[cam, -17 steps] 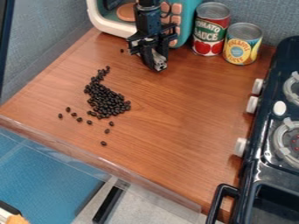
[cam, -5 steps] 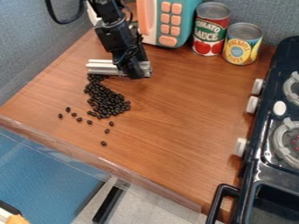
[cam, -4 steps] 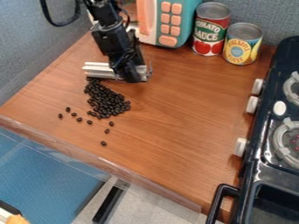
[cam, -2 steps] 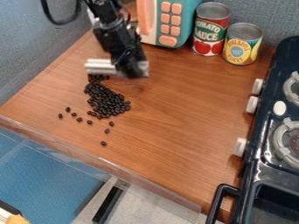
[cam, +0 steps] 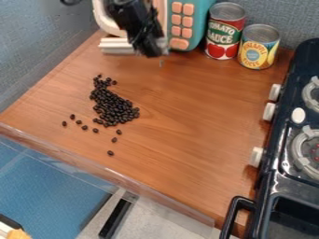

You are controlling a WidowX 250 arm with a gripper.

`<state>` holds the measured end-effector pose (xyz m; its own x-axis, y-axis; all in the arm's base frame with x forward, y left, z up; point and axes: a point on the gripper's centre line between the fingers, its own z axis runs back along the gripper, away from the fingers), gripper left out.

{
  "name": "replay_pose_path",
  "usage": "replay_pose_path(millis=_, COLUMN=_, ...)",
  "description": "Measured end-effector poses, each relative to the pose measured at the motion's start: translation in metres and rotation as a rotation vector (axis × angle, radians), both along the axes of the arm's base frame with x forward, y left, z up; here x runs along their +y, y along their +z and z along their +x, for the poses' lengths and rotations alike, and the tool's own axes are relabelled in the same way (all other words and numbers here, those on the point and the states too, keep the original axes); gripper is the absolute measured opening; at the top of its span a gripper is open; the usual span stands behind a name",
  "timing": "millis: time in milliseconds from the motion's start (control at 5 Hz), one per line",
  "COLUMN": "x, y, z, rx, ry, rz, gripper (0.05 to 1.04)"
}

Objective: Sweep into pile

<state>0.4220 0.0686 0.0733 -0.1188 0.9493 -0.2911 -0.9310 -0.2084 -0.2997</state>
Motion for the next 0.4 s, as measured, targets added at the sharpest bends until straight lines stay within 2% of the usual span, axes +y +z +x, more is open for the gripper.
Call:
replay_pose_path(millis=200, x=0.01, y=0.003, z=0.011, rx=0.014, ry=0.041, rz=0.03, gripper=0.39)
replay_pose_path(millis=400, x=0.018, y=-0.021, z=0.009, rx=0.099, ry=0.061, rz=0.06, gripper=0.39)
